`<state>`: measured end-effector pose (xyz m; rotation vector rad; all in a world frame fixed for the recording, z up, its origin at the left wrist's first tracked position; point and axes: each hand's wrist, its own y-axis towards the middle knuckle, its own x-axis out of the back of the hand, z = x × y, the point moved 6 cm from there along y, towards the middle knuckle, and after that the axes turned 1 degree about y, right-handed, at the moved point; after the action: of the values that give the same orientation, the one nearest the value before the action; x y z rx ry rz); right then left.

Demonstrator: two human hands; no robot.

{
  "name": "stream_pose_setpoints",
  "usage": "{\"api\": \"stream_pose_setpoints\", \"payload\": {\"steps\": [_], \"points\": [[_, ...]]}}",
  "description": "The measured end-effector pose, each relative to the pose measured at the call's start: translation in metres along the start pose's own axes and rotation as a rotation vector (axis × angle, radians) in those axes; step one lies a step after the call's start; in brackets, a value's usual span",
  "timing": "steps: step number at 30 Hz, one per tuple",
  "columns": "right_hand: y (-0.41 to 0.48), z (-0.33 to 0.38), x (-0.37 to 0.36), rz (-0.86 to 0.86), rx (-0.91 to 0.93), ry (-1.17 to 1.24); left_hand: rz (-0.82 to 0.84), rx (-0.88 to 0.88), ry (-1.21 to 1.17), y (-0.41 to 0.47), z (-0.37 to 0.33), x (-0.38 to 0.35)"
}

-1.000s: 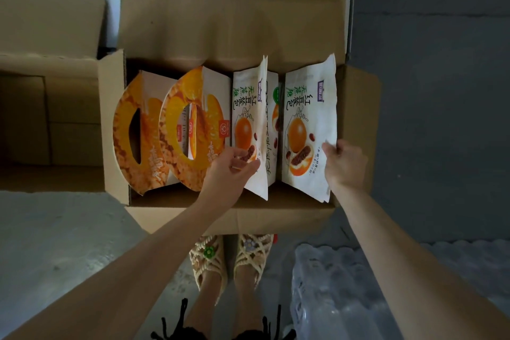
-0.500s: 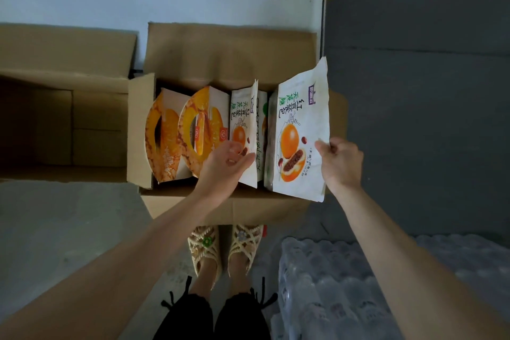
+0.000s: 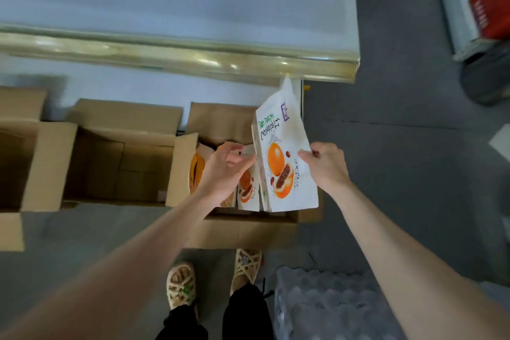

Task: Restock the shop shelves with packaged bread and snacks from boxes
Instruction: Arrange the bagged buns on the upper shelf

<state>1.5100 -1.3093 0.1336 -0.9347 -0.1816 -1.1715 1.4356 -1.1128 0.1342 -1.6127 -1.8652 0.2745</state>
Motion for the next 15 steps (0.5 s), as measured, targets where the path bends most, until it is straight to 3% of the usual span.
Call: {"api": "stream_pose_setpoints", "payload": {"steps": [15], "points": [[-0.186, 0.254, 0.027, 0.028, 0.369, -0.274, -0.218, -0.27, -0.121, -0.152, -0.109, 0.239]]}}
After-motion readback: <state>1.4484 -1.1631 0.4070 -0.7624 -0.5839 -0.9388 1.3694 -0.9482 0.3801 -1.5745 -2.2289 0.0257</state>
